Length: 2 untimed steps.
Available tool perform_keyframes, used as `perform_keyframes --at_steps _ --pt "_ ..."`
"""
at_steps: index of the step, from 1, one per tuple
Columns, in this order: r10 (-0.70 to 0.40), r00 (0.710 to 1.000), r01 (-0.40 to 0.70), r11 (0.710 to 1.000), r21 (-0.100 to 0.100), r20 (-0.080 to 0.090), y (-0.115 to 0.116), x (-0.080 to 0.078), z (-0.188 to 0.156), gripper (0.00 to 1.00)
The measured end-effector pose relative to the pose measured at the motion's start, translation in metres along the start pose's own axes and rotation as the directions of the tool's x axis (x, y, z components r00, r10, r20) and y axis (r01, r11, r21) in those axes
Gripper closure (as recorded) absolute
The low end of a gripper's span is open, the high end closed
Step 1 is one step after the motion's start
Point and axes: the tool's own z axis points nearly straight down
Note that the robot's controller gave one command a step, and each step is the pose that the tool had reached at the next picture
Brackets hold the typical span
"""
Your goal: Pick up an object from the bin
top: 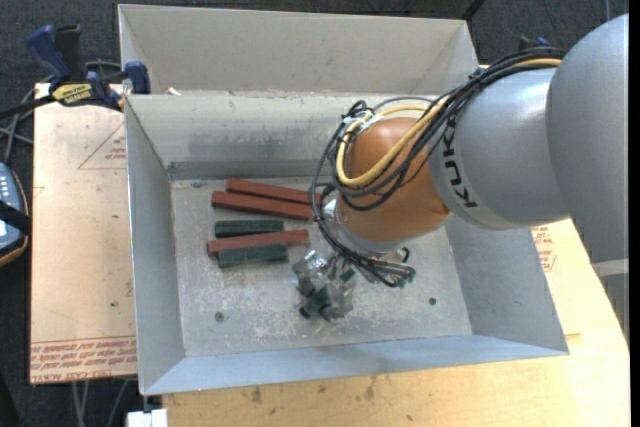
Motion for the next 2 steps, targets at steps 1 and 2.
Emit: perform_keyframes --at_steps 1,2 --pt "0.000 1.000 0.000 1.000 -0.002 -0.003 0.001 0.001 -0.004 1.00" --pt "0.001 1.000 -0.001 1.000 -0.004 -0.007 0.002 0.002 -0.022 1.00"
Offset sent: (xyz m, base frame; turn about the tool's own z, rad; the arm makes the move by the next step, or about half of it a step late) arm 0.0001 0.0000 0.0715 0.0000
